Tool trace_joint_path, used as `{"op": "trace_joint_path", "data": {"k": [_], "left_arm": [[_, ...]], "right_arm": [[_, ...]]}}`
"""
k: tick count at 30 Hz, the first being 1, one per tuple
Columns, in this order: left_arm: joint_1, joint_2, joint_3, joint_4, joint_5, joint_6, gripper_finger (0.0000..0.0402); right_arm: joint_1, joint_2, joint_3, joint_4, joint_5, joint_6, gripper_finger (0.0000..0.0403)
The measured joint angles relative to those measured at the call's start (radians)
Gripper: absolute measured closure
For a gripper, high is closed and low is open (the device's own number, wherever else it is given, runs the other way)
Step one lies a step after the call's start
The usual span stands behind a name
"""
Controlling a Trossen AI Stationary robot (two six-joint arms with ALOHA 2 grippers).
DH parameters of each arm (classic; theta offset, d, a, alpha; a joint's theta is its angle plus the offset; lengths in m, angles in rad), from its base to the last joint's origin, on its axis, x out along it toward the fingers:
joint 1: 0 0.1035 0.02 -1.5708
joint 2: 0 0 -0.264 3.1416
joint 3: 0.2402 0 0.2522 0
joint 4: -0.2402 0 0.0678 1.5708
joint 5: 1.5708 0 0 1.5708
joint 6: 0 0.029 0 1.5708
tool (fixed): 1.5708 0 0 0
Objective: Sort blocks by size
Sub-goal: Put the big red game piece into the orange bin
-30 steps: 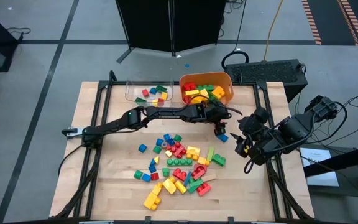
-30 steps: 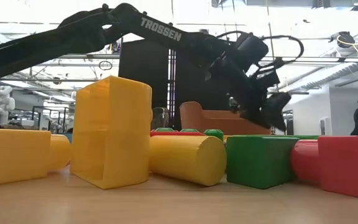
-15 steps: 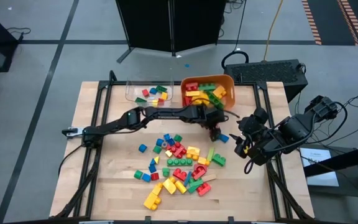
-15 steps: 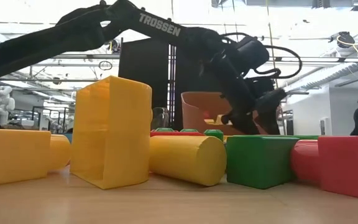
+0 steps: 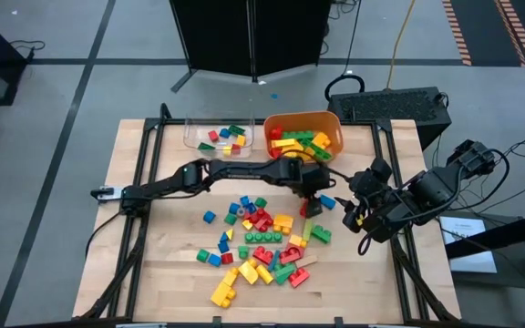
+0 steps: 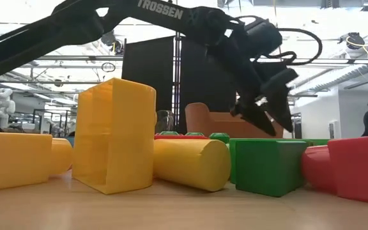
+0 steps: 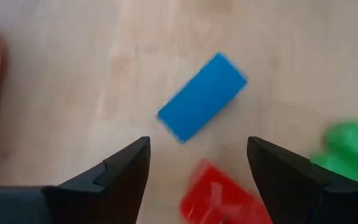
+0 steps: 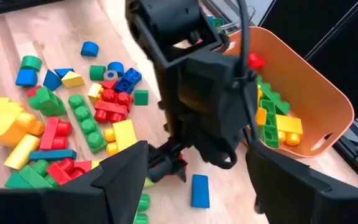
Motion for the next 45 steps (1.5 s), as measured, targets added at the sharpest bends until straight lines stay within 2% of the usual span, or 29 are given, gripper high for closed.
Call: {"op": "trace_joint_path", "data": {"k": [3,9,15,26,35,45], "left_arm": [[0.000,-0.038,0.000,-0.057,0.002,0.065,0.0134],[0.003,-0.132,0.002,-0.213,-0.124,-0.259,0.0134],[-0.051,-0.136,-0.001,-0.164,-0.283,-0.339,0.0134],[-0.105,-0.070,-0.001,-0.102,-0.312,-0.459,0.0134],[-0.127,-0.015,0.001,-0.077,-0.318,-0.554,0.0134],[-0.152,0.027,0.001,-0.088,-0.327,-0.589,0.0134]], "right_arm": [[0.000,0.000,0.000,0.001,0.000,-0.003,0.0138],[0.000,0.000,0.000,0.002,0.000,-0.002,0.0138],[0.000,0.000,0.000,0.007,0.006,-0.025,0.0138],[0.000,0.000,0.000,0.007,0.000,-0.028,0.0138],[0.000,0.000,0.000,0.023,-0.045,-0.033,0.0138],[0.000,0.000,0.000,0.027,-0.050,-0.036,0.0138]]}}
